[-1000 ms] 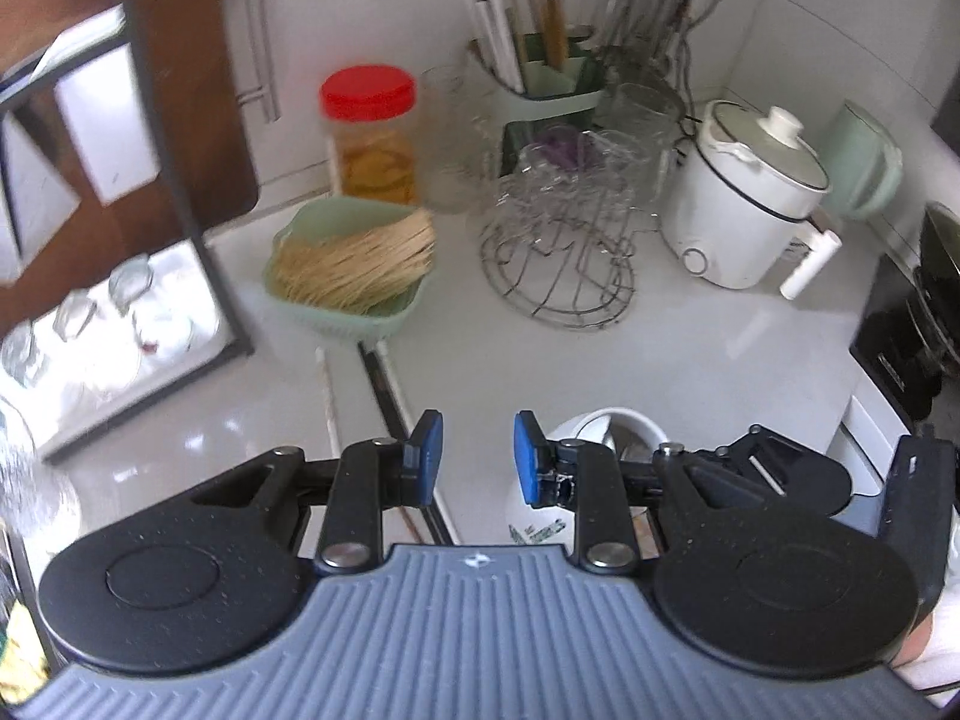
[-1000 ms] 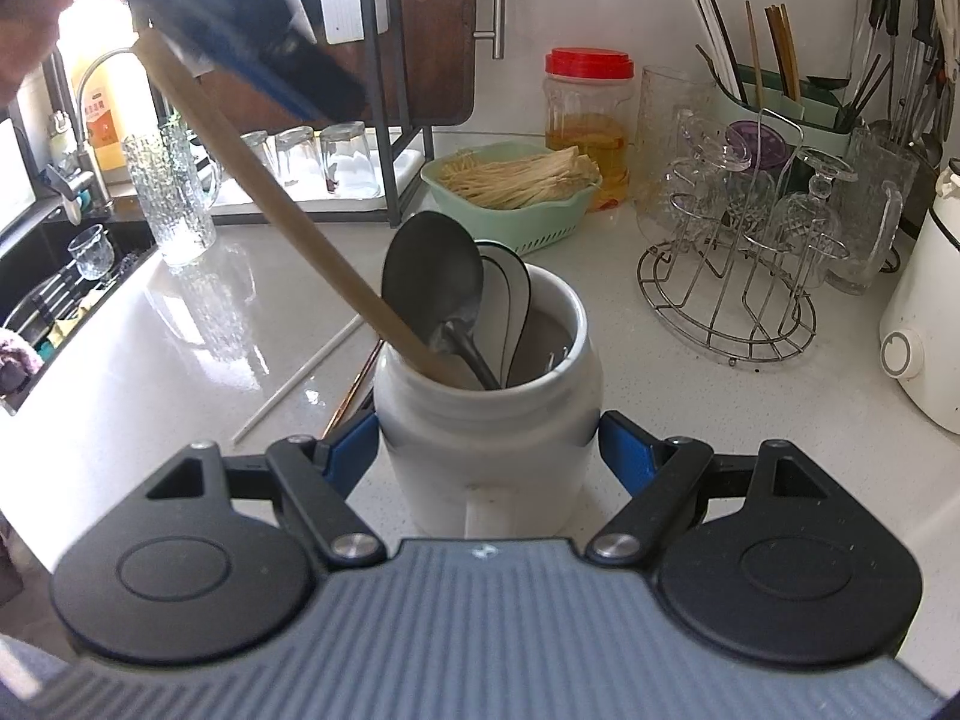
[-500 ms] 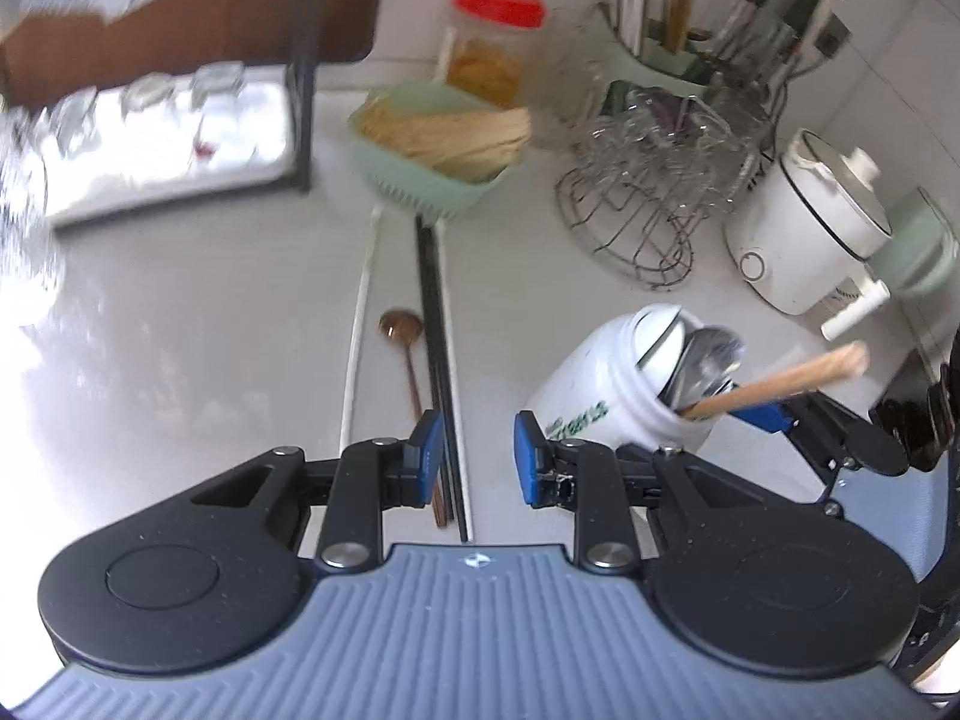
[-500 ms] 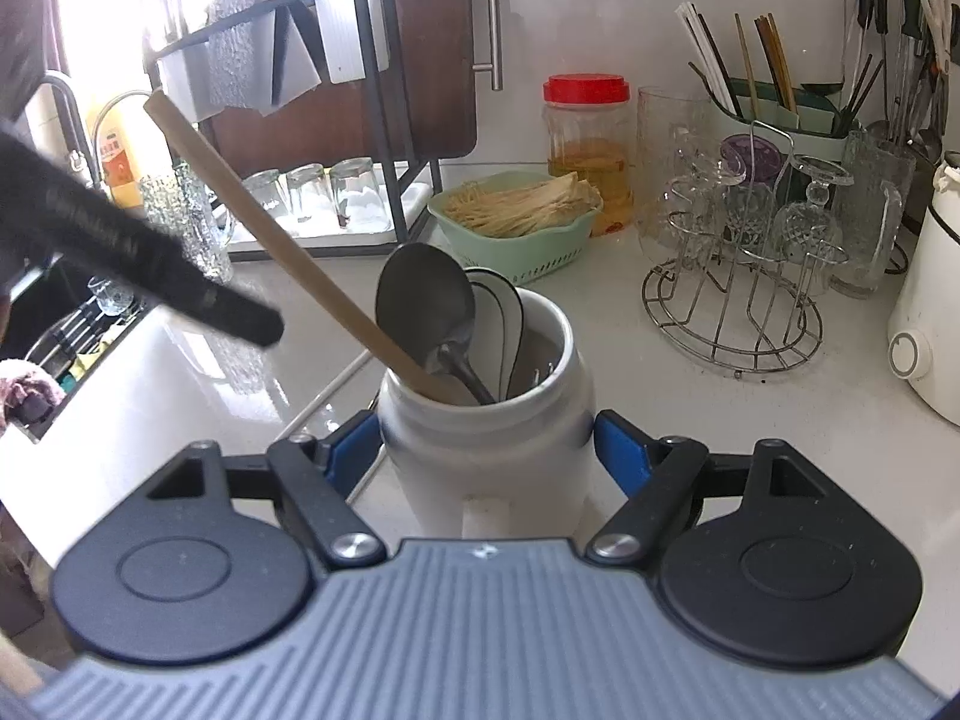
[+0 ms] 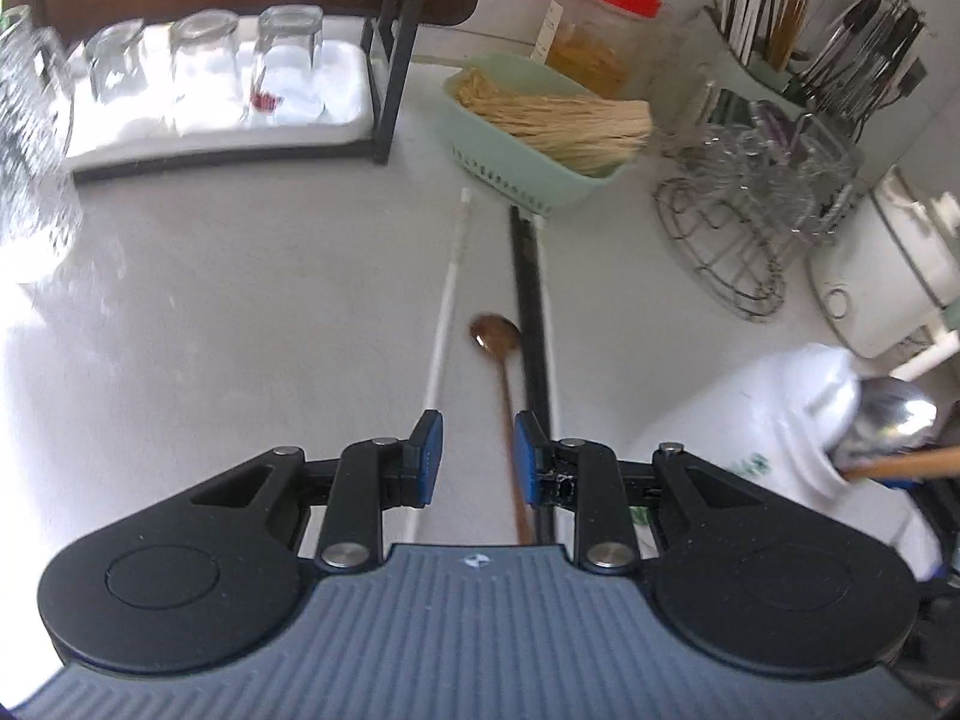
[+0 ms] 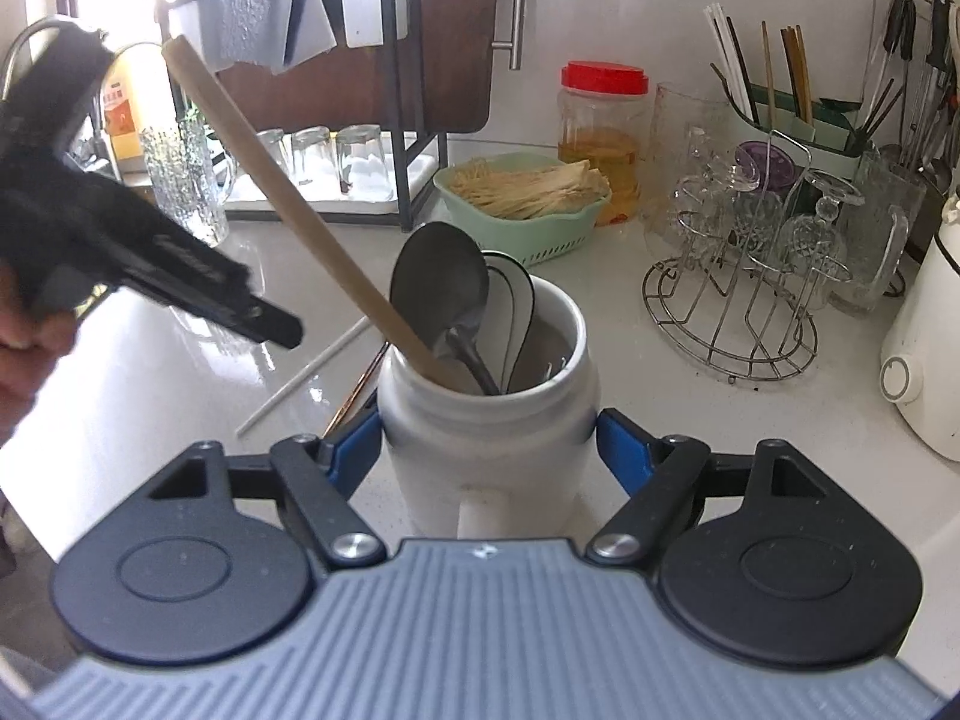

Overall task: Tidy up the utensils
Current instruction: 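Move the left gripper down to the white stick on the counter, then close the left gripper on the white stick and lift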

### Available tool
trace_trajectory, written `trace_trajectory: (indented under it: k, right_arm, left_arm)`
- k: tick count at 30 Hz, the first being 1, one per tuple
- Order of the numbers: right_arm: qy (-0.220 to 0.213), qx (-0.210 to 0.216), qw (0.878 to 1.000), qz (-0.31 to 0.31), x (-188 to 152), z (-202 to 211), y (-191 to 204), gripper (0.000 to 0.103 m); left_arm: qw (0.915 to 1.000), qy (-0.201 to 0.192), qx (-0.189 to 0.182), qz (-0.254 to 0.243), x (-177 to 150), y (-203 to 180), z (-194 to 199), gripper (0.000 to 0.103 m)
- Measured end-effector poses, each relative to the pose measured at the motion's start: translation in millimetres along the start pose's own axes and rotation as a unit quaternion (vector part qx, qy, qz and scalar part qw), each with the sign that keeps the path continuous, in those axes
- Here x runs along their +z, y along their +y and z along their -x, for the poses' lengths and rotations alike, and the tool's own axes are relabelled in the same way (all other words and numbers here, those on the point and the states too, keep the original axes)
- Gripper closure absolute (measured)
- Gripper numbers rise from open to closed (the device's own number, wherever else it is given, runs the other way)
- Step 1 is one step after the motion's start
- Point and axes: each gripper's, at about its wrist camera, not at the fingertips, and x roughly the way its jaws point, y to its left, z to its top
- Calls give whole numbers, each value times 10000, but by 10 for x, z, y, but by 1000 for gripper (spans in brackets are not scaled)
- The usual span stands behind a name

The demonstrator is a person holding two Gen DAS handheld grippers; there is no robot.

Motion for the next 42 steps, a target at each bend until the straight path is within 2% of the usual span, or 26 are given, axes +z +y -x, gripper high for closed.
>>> trace_trajectory:
  k: [11,19,21,25,30,42]
  right_arm:
    - [202,-91,9997,-53,31,-20,13,22]
    - [344,-257,9989,-198,67,-27,53,22]
    - [359,-293,9986,-250,74,-31,55,22]
    - [387,-353,9981,-316,78,-30,68,22]
    - [396,-371,9979,-343,73,-32,69,23]
    - [468,-410,9977,-265,98,-43,86,22]
  left_arm:
    - [9991,-75,120,-406,477,-115,-717,74]
    - [9976,-142,236,-635,696,-92,-1023,76]
    - [9964,-191,282,-777,724,-129,-1065,81]
    - [9946,-187,341,-960,746,-183,-1102,95]
    - [9934,-163,417,-1061,735,-225,-1091,96]
    - [9963,-108,443,-733,466,-91,-756,96]
